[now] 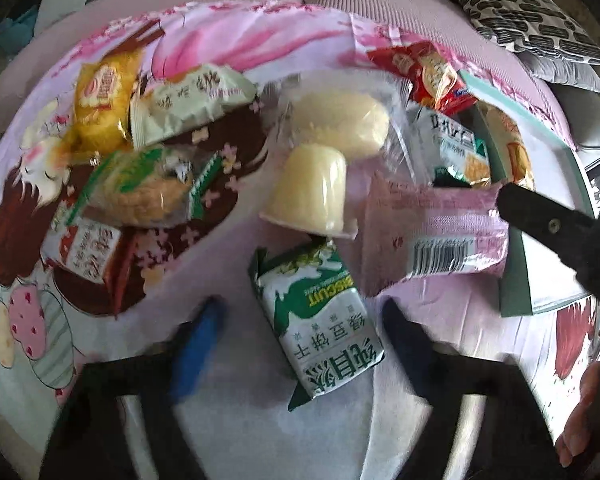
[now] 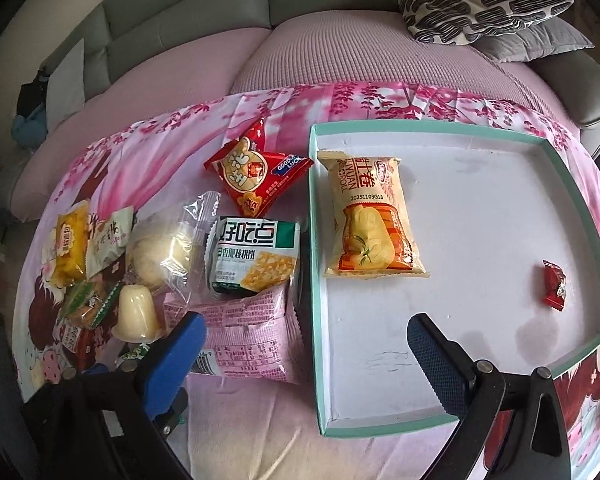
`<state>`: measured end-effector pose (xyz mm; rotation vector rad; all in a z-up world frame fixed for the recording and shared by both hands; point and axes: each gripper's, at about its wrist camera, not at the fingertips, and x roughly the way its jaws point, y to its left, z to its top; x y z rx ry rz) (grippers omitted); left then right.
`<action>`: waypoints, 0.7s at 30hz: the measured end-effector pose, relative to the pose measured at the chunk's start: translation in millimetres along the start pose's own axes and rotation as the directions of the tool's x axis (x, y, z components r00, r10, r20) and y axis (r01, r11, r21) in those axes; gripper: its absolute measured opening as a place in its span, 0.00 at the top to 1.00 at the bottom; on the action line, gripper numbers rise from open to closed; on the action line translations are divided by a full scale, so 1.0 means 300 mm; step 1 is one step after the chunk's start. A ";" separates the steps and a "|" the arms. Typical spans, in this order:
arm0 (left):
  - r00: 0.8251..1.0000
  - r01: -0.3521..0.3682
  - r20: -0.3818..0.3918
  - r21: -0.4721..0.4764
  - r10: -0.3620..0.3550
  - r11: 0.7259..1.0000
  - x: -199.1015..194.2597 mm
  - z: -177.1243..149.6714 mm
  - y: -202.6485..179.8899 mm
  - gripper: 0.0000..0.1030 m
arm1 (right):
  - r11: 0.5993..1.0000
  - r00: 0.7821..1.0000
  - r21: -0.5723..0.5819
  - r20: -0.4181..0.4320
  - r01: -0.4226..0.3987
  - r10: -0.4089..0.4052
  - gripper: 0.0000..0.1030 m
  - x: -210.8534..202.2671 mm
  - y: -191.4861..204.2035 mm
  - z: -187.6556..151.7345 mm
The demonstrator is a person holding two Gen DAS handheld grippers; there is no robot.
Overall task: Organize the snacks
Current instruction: 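Grasp the green biscuit pack with left tool while right grasps pink bag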
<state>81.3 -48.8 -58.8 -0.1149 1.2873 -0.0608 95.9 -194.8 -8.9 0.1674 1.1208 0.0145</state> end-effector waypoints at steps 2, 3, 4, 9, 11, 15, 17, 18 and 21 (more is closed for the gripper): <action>1.000 0.002 0.009 -0.003 -0.002 1.000 -0.005 0.000 -0.001 0.39 | 1.000 1.000 -0.001 0.000 0.000 0.000 0.01 0.000 0.001 -0.001; 1.000 0.016 0.012 -0.009 -0.016 1.000 -0.009 0.002 0.001 0.48 | 1.000 1.000 -0.002 0.000 0.001 -0.001 0.01 -0.001 0.001 0.000; 1.000 0.021 0.014 -0.013 -0.021 1.000 -0.012 0.005 0.007 0.52 | 1.000 1.000 -0.003 0.000 0.002 -0.002 0.01 -0.001 0.001 0.000; 1.000 0.009 0.029 -0.045 -0.008 0.999 -0.028 0.009 0.036 0.60 | 1.000 1.000 -0.027 -0.009 0.003 -0.004 0.01 0.000 0.013 0.000; 0.999 -0.008 0.036 -0.065 0.010 0.998 -0.032 0.020 0.064 0.60 | 0.999 1.000 -0.045 -0.014 0.005 -0.006 0.01 0.001 0.021 -0.003; 0.998 -0.027 0.045 -0.107 0.032 0.994 -0.047 0.023 0.121 0.60 | 0.997 0.999 -0.074 -0.026 0.025 -0.027 0.01 0.016 0.039 -0.008; 0.998 -0.027 0.050 -0.117 0.033 0.993 -0.052 0.027 0.131 0.60 | 0.995 0.998 -0.081 -0.019 0.054 -0.056 0.01 0.019 0.040 -0.008; 0.998 -0.024 0.052 -0.121 0.031 0.992 -0.061 0.028 0.150 0.60 | 0.994 0.997 -0.083 -0.016 0.070 -0.072 0.01 0.018 0.038 -0.007; 0.998 -0.025 0.056 -0.129 0.033 0.991 -0.071 0.029 0.163 0.60 | 0.994 0.998 -0.086 -0.018 0.062 -0.064 0.01 0.007 0.023 -0.007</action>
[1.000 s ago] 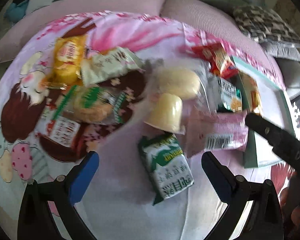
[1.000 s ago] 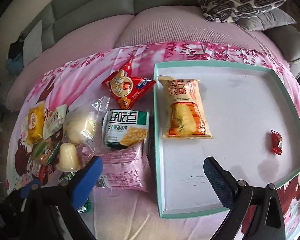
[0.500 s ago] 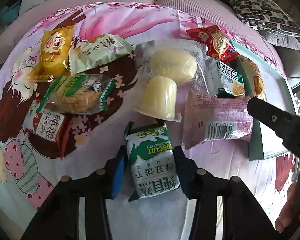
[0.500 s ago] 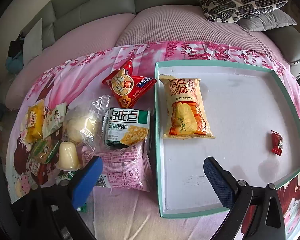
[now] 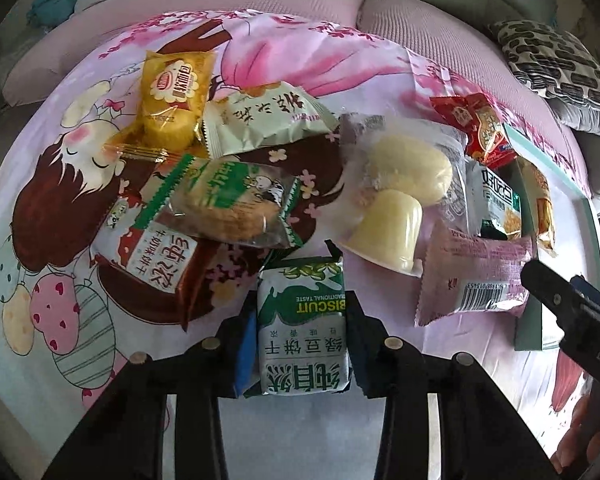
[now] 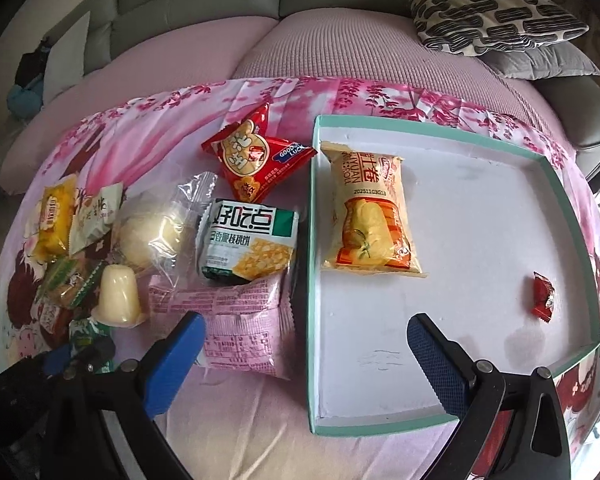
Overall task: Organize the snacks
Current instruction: 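Grasp the green biscuit pack with left tool while right grasps pink bag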
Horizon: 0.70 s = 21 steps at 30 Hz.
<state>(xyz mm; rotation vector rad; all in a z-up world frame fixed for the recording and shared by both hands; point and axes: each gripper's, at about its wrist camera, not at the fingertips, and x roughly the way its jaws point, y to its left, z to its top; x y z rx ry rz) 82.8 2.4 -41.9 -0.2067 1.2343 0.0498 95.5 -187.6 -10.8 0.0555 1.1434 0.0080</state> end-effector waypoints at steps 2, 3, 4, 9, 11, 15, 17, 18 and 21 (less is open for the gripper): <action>1.000 -0.002 0.003 -0.005 0.002 1.000 -0.007 0.006 0.013 0.60 | 1.000 1.000 -0.028 -0.008 0.012 -0.013 0.01 -0.006 0.003 -0.004; 1.000 -0.002 0.006 -0.008 0.002 1.000 -0.007 0.009 0.033 0.60 | 0.998 1.000 -0.056 -0.006 0.025 -0.025 0.01 -0.011 0.013 -0.008; 1.000 -0.003 0.008 -0.012 0.003 1.000 -0.008 0.014 0.036 0.60 | 0.996 0.999 -0.084 -0.008 0.035 -0.036 0.01 -0.012 0.023 -0.012; 1.000 -0.006 0.010 -0.026 0.006 1.000 -0.045 0.011 0.084 0.60 | 0.972 0.995 -0.222 -0.045 0.082 -0.094 0.01 0.011 0.077 -0.047; 1.000 -0.006 0.012 -0.028 0.006 1.000 -0.065 -0.004 0.099 0.60 | 0.963 0.993 -0.257 -0.057 0.082 -0.100 0.02 0.020 0.098 -0.058; 1.000 -0.003 0.012 -0.025 0.003 1.000 -0.062 0.001 0.099 0.60 | 0.941 0.989 -0.312 -0.029 0.129 -0.145 0.02 0.028 0.146 -0.066; 1.000 -0.004 0.010 -0.024 0.004 1.000 -0.061 0.002 0.097 0.60 | 0.927 0.988 -0.346 0.002 0.147 -0.156 0.02 0.023 0.181 -0.068; 1.000 -0.004 0.010 -0.025 0.004 1.000 -0.061 0.003 0.099 0.60 | 0.920 0.988 -0.360 0.017 0.151 -0.156 0.02 0.023 0.197 -0.068; 1.000 -0.005 0.009 -0.027 0.005 1.000 -0.042 0.011 0.083 0.60 | 0.896 0.984 -0.406 0.054 0.177 -0.170 0.02 0.029 0.242 -0.077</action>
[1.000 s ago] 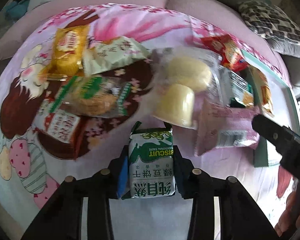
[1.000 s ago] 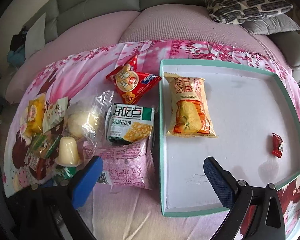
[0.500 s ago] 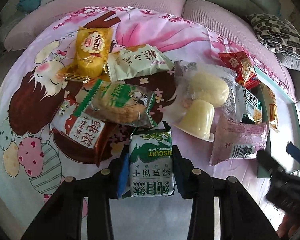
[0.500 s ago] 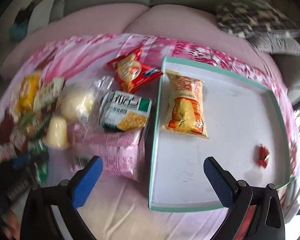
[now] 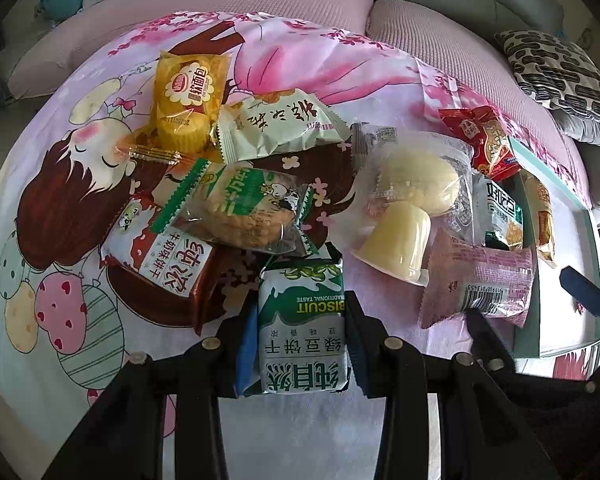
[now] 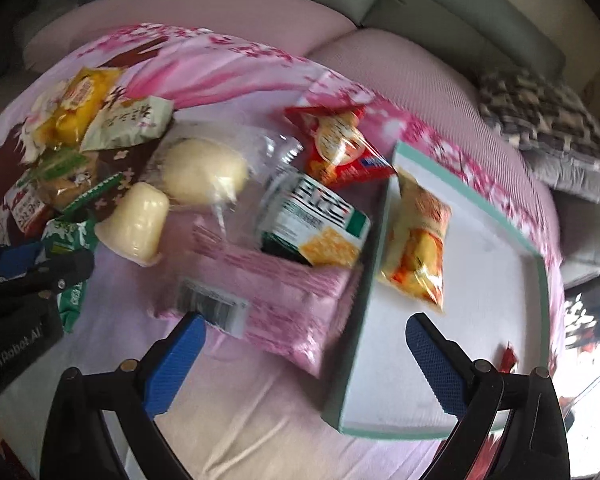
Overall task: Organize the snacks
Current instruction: 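Grasp the green biscuit pack with left tool while right grasps pink bag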
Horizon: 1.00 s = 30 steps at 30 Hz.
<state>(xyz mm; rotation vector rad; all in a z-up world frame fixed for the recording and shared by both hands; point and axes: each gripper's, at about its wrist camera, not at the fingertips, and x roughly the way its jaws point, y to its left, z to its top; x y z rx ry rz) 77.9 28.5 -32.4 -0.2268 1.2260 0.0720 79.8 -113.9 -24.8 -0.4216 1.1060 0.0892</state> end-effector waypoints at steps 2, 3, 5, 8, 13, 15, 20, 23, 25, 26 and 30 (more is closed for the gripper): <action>1.000 -0.001 -0.001 -0.002 0.001 1.000 0.000 0.000 -0.001 0.60 | 1.000 1.000 -0.030 0.005 -0.002 0.002 0.02 0.003 0.027 0.004; 1.000 -0.002 0.000 -0.001 0.002 1.000 0.002 -0.002 -0.006 0.60 | 0.999 1.000 -0.045 0.006 -0.011 0.012 0.02 0.008 0.041 0.005; 1.000 -0.003 0.000 0.000 0.003 1.000 0.008 -0.003 -0.010 0.60 | 0.998 1.000 -0.061 0.009 -0.020 0.020 0.02 0.013 0.061 0.009; 1.000 -0.002 -0.002 -0.002 0.002 1.000 0.003 -0.002 -0.005 0.60 | 0.995 0.999 -0.095 0.024 -0.024 0.026 0.02 0.021 0.101 0.014; 1.000 -0.002 -0.002 -0.015 0.002 1.000 0.008 0.002 0.005 0.60 | 0.991 0.995 -0.090 0.024 -0.094 0.096 0.02 0.037 0.124 0.017; 1.000 -0.001 -0.002 -0.017 0.001 1.000 0.010 0.003 0.004 0.60 | 0.990 0.994 -0.085 0.012 -0.109 0.111 0.02 0.042 0.124 0.014; 1.000 0.000 -0.002 -0.025 0.000 1.000 0.007 0.001 0.015 0.60 | 0.976 0.977 -0.021 -0.013 -0.215 0.215 0.17 0.051 0.095 0.010; 1.000 0.000 -0.003 -0.029 0.000 1.000 0.007 0.001 0.023 0.60 | 0.960 0.960 0.037 -0.018 -0.277 0.278 0.28 0.053 0.068 0.011; 1.000 -0.006 -0.004 -0.027 0.005 1.000 0.006 0.000 0.022 0.60 | 0.946 0.948 0.073 -0.018 -0.317 0.319 0.31 0.063 0.047 0.017; 1.000 -0.007 -0.004 -0.025 0.007 1.000 0.007 -0.001 0.021 0.60 | 0.940 0.943 0.084 -0.016 -0.330 0.332 0.31 0.064 0.044 0.020; 1.000 -0.014 -0.007 -0.020 0.013 1.000 0.012 0.000 0.013 0.60 | 0.934 0.936 0.075 -0.016 -0.350 0.352 0.32 0.075 0.052 0.030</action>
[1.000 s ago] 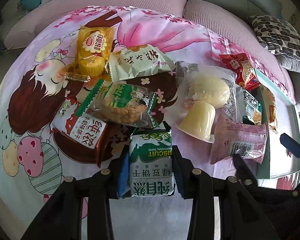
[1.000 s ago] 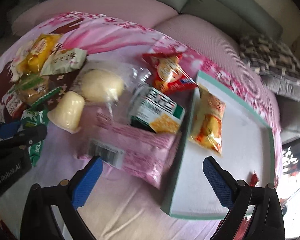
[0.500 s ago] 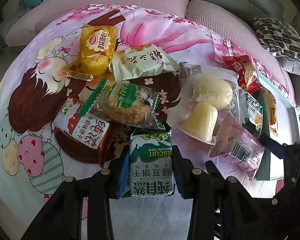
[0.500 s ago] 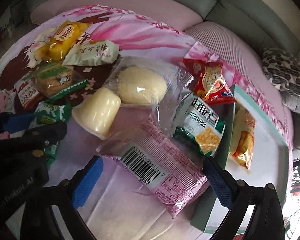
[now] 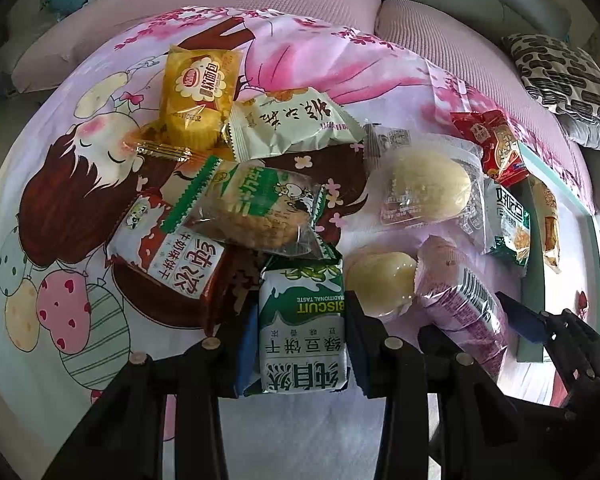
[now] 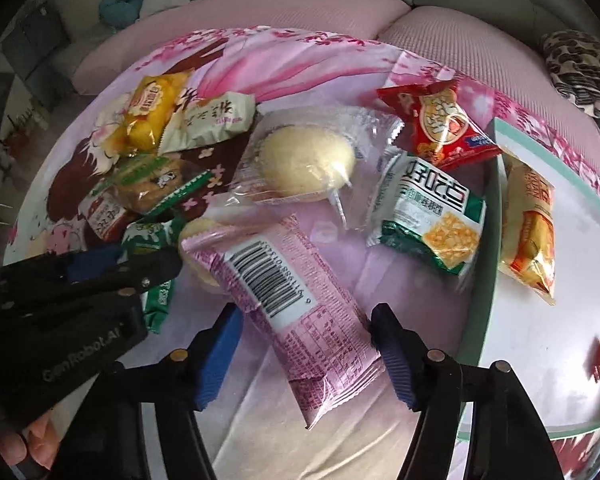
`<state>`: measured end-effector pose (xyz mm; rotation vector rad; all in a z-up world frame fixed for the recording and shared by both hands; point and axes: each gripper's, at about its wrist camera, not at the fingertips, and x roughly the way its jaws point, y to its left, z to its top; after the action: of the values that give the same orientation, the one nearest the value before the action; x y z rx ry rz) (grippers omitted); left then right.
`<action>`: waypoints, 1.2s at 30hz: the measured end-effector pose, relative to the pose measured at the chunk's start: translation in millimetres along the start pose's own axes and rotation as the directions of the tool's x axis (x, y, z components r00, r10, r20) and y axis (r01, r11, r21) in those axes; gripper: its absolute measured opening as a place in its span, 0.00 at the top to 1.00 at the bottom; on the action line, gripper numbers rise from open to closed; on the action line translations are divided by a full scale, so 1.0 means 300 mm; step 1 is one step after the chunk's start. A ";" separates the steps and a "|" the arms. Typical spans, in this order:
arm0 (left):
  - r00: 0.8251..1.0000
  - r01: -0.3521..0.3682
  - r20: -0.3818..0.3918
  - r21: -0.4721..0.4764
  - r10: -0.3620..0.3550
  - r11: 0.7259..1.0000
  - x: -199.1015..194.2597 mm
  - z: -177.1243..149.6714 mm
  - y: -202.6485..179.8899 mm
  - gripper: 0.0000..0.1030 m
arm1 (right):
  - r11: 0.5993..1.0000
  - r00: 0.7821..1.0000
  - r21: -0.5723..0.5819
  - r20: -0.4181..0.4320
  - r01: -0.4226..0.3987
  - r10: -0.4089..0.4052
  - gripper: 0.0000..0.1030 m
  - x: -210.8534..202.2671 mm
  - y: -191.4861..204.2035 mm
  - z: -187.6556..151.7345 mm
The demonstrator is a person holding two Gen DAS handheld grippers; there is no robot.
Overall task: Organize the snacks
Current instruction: 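Grasp the green biscuit pack with left tool while right grasps pink bag, then drop the green biscuit pack in the tray with left tool while right drops pink bag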
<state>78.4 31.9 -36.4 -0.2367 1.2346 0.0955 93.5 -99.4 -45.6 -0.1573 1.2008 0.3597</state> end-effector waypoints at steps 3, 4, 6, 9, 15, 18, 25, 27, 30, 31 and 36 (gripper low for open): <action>1.000 0.000 -0.004 0.000 0.000 1.000 0.007 0.002 -0.003 0.60 | 1.000 1.000 0.000 -0.007 0.017 -0.017 0.32 0.023 -0.003 0.010; 1.000 -0.001 -0.005 0.001 0.001 1.000 0.008 0.001 -0.003 0.60 | 1.000 1.000 0.003 -0.009 0.020 -0.019 0.32 0.025 -0.005 0.009; 1.000 -0.010 -0.012 0.013 0.011 1.000 0.017 0.000 -0.008 0.60 | 1.000 1.000 0.005 -0.006 0.022 -0.022 0.32 0.031 -0.014 0.015; 1.000 -0.021 -0.021 0.021 0.022 1.000 0.030 -0.001 -0.012 0.60 | 1.000 1.000 0.011 0.001 0.027 -0.027 0.32 0.041 -0.022 0.025; 1.000 -0.013 -0.012 0.018 0.013 1.000 0.030 0.002 -0.017 0.60 | 0.999 0.999 0.005 0.015 0.033 -0.033 0.38 0.038 -0.017 0.007; 1.000 -0.009 -0.004 0.018 0.009 1.000 0.021 0.001 -0.014 0.60 | 1.000 0.999 0.005 0.027 0.028 -0.028 0.44 0.022 -0.011 0.003; 1.000 0.000 0.023 0.021 -0.001 1.000 -0.022 0.000 -0.006 0.60 | 0.999 0.998 0.042 0.059 -0.006 0.004 0.53 -0.018 -0.037 0.003; 0.999 0.003 0.047 0.028 -0.004 1.000 -0.054 -0.001 -0.010 0.60 | 0.999 0.997 0.052 0.071 -0.011 0.007 0.53 -0.031 -0.044 0.005; 0.996 0.014 0.086 0.038 -0.017 0.999 -0.102 0.000 -0.016 0.60 | 0.998 0.995 0.057 0.099 -0.018 0.012 0.53 -0.064 -0.053 0.006; 0.995 0.018 0.099 0.040 -0.022 0.999 -0.115 0.000 -0.016 0.60 | 0.998 0.994 0.061 0.113 -0.021 0.014 0.53 -0.079 -0.055 0.007; 0.984 0.037 0.172 0.037 -0.043 0.999 -0.193 0.006 -0.015 0.60 | 0.996 0.985 0.085 0.173 -0.022 0.007 0.53 -0.152 -0.070 0.005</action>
<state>61.7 31.2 19.3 -0.2196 1.0573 0.0590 88.0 -127.2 -4.1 -0.0413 1.0444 0.3271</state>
